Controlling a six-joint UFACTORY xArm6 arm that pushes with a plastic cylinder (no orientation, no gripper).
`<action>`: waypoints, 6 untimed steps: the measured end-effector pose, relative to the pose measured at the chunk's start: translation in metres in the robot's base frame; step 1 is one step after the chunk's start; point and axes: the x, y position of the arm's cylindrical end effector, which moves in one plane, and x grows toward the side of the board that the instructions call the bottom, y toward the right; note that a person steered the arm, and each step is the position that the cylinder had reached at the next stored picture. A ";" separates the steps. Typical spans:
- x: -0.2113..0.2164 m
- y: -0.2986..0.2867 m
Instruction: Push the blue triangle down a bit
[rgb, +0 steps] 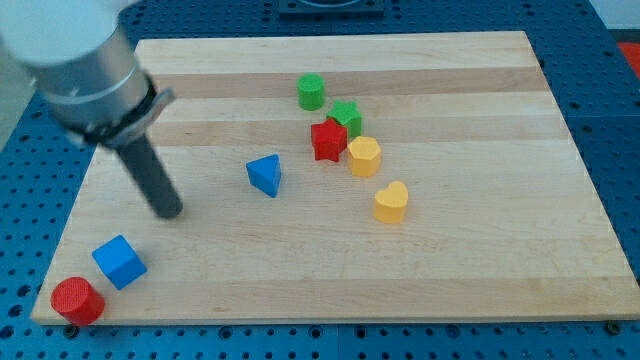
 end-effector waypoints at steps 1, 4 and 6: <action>-0.042 0.054; -0.008 0.089; -0.028 0.106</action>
